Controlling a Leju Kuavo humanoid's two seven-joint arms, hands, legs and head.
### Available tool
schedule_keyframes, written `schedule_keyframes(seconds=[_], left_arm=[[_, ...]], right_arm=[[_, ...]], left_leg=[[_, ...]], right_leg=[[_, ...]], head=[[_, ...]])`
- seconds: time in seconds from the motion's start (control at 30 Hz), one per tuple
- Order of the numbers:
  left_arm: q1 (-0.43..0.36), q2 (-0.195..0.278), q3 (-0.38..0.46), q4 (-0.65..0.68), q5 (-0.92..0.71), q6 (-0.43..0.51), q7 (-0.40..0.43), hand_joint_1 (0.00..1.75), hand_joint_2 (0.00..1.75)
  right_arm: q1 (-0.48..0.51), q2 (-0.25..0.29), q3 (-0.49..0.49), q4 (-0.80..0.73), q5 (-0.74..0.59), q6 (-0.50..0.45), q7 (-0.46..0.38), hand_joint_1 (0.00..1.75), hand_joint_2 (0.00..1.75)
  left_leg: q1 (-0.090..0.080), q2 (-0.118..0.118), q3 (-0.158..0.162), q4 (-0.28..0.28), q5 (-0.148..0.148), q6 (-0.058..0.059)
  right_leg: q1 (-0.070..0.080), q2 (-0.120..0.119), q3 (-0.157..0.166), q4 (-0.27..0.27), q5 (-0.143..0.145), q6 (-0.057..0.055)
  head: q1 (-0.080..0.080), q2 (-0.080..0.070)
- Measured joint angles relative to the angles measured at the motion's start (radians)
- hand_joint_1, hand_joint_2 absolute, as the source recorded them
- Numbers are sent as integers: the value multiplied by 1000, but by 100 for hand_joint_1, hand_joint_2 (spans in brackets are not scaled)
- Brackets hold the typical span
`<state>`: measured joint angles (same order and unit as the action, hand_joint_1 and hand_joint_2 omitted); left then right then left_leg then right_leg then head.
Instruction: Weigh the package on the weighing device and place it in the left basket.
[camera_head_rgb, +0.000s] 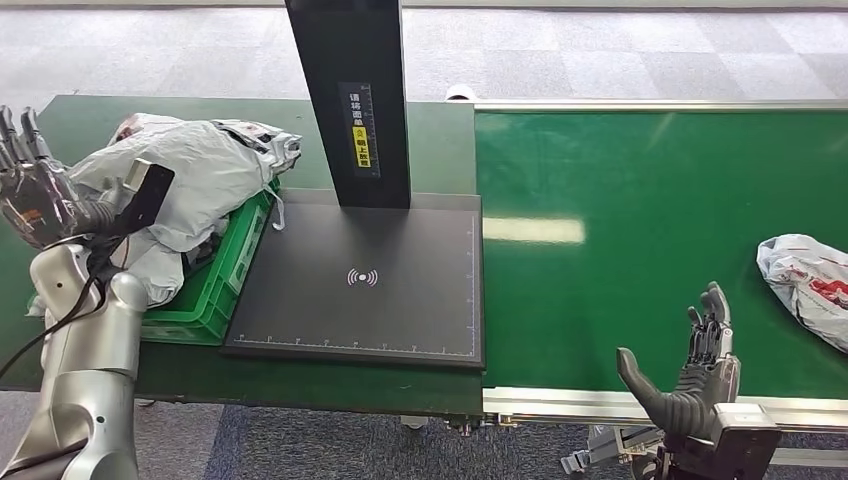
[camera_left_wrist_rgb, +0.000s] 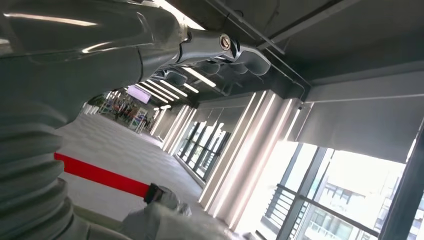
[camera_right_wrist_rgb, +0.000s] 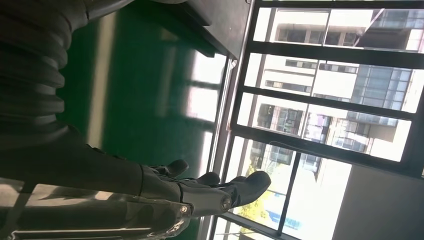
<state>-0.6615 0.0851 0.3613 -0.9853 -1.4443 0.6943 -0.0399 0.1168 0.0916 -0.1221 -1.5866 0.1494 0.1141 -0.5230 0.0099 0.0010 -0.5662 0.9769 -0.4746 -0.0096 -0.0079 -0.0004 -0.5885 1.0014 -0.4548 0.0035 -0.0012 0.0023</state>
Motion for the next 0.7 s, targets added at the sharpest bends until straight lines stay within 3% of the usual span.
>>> schedule_keyframes(seconds=[0.07,0.2,0.27,0.4,0.43,0.57,0.7], left_arm=[[19,-14,45,-77,12,0,-106,0,175],[23,-90,221,-276,164,0,-533,0,175],[21,-126,302,-375,265,0,-642,0,175],[29,-167,370,-544,389,0,-655,0,0],[33,-172,377,-579,406,-1,-656,0,0],[47,-186,385,-671,512,-1,-658,0,175],[84,-199,339,-687,743,-2,-660,0,175]], right_arm=[[0,0,4,0,2,0,1,0,175],[-4,0,19,9,1,-7,-2,0,175],[-8,-1,28,18,0,-12,-7,0,175],[-17,-4,42,36,-6,-16,-16,0,175],[-19,-5,45,40,-6,-17,-18,0,175],[-21,-7,52,48,-9,-20,-19,0,175],[-23,-11,54,55,-18,-26,-22,0,175]], left_leg=[[0,1,0,0,0,0],[0,2,-1,0,0,0],[0,4,-1,0,-1,-1],[0,3,-1,0,-1,-1],[0,2,-1,0,-1,-1],[0,2,-1,0,-1,-1],[0,2,0,0,-1,-1]], right_leg=[[0,1,-1,0,0,0],[0,1,-1,0,0,0],[0,3,-2,0,0,0],[0,2,-2,0,0,0],[0,2,-2,0,0,0],[0,2,-2,0,0,0],[0,2,-2,0,0,0]], head=[[0,0],[0,0],[0,0],[0,0],[0,0],[0,0],[0,0]])
